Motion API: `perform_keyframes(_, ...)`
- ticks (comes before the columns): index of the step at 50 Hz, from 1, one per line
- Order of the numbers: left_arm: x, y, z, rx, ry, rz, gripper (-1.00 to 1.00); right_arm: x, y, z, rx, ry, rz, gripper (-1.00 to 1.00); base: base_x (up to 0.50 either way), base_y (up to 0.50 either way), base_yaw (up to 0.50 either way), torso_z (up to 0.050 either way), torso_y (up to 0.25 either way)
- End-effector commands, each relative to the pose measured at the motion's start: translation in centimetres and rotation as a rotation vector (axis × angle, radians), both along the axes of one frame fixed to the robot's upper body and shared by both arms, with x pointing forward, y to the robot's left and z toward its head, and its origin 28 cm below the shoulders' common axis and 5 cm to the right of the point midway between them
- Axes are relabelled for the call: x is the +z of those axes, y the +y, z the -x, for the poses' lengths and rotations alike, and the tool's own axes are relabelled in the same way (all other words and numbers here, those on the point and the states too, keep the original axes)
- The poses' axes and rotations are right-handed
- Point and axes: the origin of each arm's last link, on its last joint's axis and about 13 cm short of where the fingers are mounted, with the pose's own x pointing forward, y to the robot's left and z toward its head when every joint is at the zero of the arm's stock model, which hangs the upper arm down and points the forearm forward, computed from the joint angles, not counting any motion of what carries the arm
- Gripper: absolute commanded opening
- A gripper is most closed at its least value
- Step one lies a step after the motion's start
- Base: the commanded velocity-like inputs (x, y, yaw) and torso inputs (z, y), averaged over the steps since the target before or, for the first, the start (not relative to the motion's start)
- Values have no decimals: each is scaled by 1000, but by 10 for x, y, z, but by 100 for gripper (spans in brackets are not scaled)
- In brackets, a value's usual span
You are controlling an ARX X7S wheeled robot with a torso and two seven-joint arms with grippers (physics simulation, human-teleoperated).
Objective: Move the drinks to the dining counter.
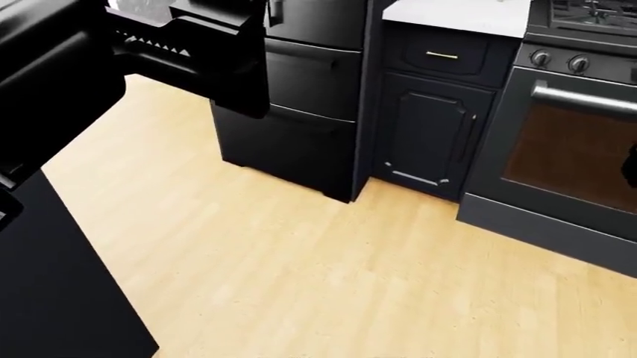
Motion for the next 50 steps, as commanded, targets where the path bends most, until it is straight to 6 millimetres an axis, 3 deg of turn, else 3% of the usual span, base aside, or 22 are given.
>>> perform_keyframes(1,0,1,0,1,-1,1,100,0,0,0,-8,-1,2,100,-150,-76,-500,0,0)
perform_keyframes(19,-1,1,-1,1,1,4,100,1,1,0,-3,6,17,100,-155,-67,-500,0,0)
perform_keyframes(50,-13,22,7,68,2,42,100,-1,21,-25,96,9,22,100,-163,-43,-500,0,0)
